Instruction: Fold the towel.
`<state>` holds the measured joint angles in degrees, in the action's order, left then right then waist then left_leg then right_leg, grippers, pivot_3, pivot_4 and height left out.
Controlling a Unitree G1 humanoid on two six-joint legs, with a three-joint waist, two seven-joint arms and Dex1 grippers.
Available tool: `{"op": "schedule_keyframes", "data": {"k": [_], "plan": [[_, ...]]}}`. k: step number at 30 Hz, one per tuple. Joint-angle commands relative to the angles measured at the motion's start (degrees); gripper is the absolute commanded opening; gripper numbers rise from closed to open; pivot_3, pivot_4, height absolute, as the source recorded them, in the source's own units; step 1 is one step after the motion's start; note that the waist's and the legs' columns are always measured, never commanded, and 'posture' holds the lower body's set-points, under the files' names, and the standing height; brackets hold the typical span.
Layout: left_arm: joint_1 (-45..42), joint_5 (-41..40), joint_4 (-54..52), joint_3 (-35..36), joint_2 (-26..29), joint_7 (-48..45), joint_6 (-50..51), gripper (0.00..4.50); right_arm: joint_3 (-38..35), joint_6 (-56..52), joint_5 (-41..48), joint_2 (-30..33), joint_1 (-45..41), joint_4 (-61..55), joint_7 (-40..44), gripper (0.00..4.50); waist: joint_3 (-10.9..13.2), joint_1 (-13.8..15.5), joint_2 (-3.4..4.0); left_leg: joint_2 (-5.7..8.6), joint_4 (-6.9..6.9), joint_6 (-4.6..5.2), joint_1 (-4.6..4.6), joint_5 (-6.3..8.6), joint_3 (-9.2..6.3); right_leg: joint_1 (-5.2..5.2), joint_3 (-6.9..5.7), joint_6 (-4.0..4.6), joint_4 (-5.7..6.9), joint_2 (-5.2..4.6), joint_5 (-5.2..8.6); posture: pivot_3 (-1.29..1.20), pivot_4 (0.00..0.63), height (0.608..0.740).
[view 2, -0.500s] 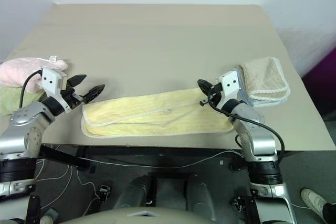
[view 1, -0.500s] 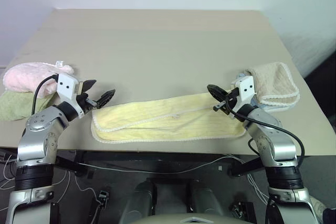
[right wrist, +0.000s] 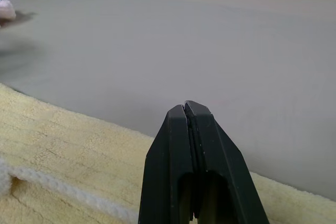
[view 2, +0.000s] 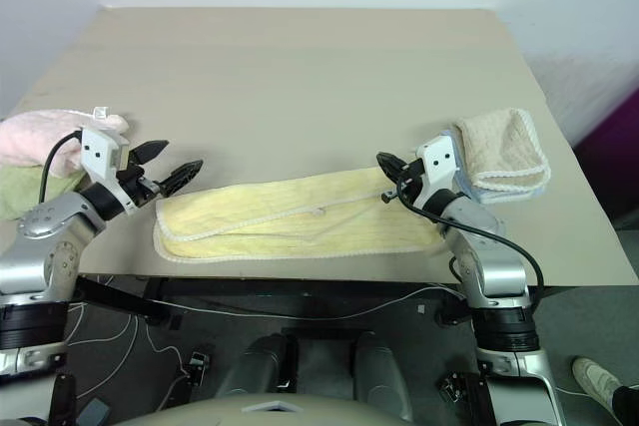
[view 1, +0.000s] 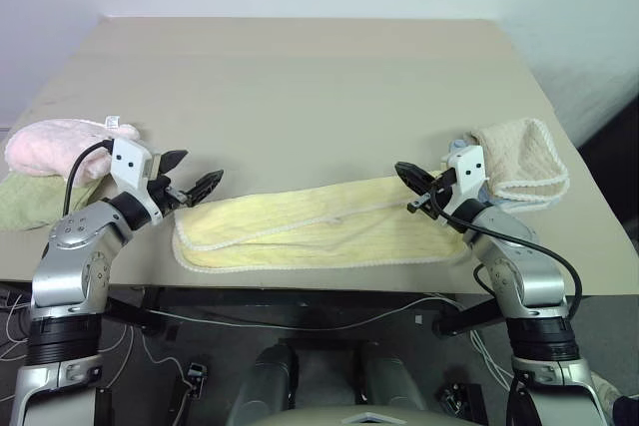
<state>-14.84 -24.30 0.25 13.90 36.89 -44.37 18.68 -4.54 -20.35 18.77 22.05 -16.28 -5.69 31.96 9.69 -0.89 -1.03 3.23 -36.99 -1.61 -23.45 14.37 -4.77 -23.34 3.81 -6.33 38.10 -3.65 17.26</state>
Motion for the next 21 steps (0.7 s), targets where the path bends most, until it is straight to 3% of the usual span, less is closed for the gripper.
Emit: {"op": "schedule_keyframes", "data": {"k": [1, 7, 12, 17, 21], "plan": [[-0.7, 1.1, 0.8, -0.9, 3.5, -5.4, -3.1, 4.47, -0.2, 1.9, -0.4, -0.4, -2.0, 0.4, -0.3, 0.0, 0.0, -0.1, 0.02, 0.0, 0.01, 0.0, 0.0, 0.0, 0.0, 0.0, 0.0, 0.0, 0.0, 0.01, 0.0, 0.0, 0.15, 0.74], [-2.2, 3.1, 6.5, -2.6, 10.4, -15.4, -7.3, 4.47, 0.5, 3.3, -1.0, -1.8, -2.7, 1.7, -0.8, 0.0, 0.0, -0.2, 0.04, -0.01, 0.05, 0.0, 0.01, 0.0, 0.0, -0.02, 0.0, 0.01, -0.01, 0.01, 0.01, 0.0, 0.15, 0.74], [-5.1, 6.5, 14.5, -7.0, 19.2, -30.8, -15.6, 4.47, 0.0, 4.2, -1.0, -2.4, -1.4, 1.2, -2.1, 0.0, 0.0, -0.1, 0.06, -0.01, 0.07, 0.0, 0.01, 0.0, 0.01, -0.02, 0.0, 0.02, -0.03, 0.0, 0.01, 0.0, 0.15, 0.74], [-11.8, 8.2, 22.6, -12.7, 23.8, -45.6, -18.9, 4.47, 0.4, 4.8, -1.2, -3.8, -0.4, 0.7, -3.6, 0.0, 0.1, -0.1, 0.09, 0.01, 0.06, 0.0, 0.01, 0.0, 0.01, 0.01, -0.04, 0.02, -0.04, -0.01, 0.01, 0.0, 0.15, 0.74], [-13.4, 6.6, 23.5, -19.6, 27.1, -48.1, -22.4, 4.47, 0.7, 5.3, -1.5, -5.1, 0.8, -0.2, -4.9, 0.0, 0.1, -0.4, 0.1, -0.01, 0.09, 0.01, 0.01, 0.0, 0.02, -0.02, -0.03, 0.02, -0.02, 0.03, 0.01, 0.0, 0.15, 0.74]]}}
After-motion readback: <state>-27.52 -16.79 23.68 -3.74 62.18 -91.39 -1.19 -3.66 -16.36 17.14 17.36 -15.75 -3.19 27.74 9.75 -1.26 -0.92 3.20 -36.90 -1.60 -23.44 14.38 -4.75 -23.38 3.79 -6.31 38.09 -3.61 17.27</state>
